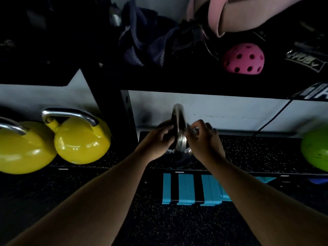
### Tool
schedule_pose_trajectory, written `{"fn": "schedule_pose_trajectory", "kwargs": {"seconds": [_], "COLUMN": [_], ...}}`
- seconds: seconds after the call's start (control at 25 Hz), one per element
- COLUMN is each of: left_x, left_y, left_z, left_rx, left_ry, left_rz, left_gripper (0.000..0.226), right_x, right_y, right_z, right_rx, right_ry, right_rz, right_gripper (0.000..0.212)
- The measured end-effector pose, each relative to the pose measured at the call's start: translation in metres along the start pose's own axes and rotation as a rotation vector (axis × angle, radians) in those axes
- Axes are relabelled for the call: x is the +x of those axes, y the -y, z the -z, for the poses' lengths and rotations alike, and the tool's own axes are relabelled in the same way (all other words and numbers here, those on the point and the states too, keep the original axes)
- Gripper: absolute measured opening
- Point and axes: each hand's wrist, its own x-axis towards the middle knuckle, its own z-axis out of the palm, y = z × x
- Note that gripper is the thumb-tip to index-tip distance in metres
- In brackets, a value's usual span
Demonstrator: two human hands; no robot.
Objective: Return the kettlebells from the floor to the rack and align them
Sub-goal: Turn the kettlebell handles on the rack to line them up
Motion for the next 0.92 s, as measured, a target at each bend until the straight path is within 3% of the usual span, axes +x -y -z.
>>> {"fn": "schedule_pose_trajectory", "kwargs": {"seconds": [0.16, 0.4, 0.64, 0.8, 0.92], "left_x": [-0.048, -0.104, -0.166, -0.18, -0.171], "left_y": [0.019, 0.083, 0.165, 0.195, 0.203], "left_z": [0.039, 0.128, 0.205, 0.251, 0.272], "left_rx": [0.322, 0.488, 0.692, 0.642, 0.5], "left_ry": [0.007, -0.127, -0.195, -0.315, -0.402], "left_rz": [0.053, 0.185, 0.212, 0.225, 0.209], "left_gripper": [0.033, 0.037, 0.031, 0.022, 0.032], "right_x": [-0.013, -0.018, -0.037, -0.039, -0.025], "right_y": [0.025, 0.124, 0.229, 0.276, 0.295], "right_z": [0.005, -0.035, -0.111, -0.154, -0.173], "right_rx": [-0.243, -0.177, -0.232, -0.152, -0.13], "right_ry": [0.015, 0.125, 0.209, 0.235, 0.141], "right_rz": [0.217, 0.327, 0.236, 0.19, 0.165], "right_gripper": [0.017, 0.011, 0.013, 0.017, 0.034]}}
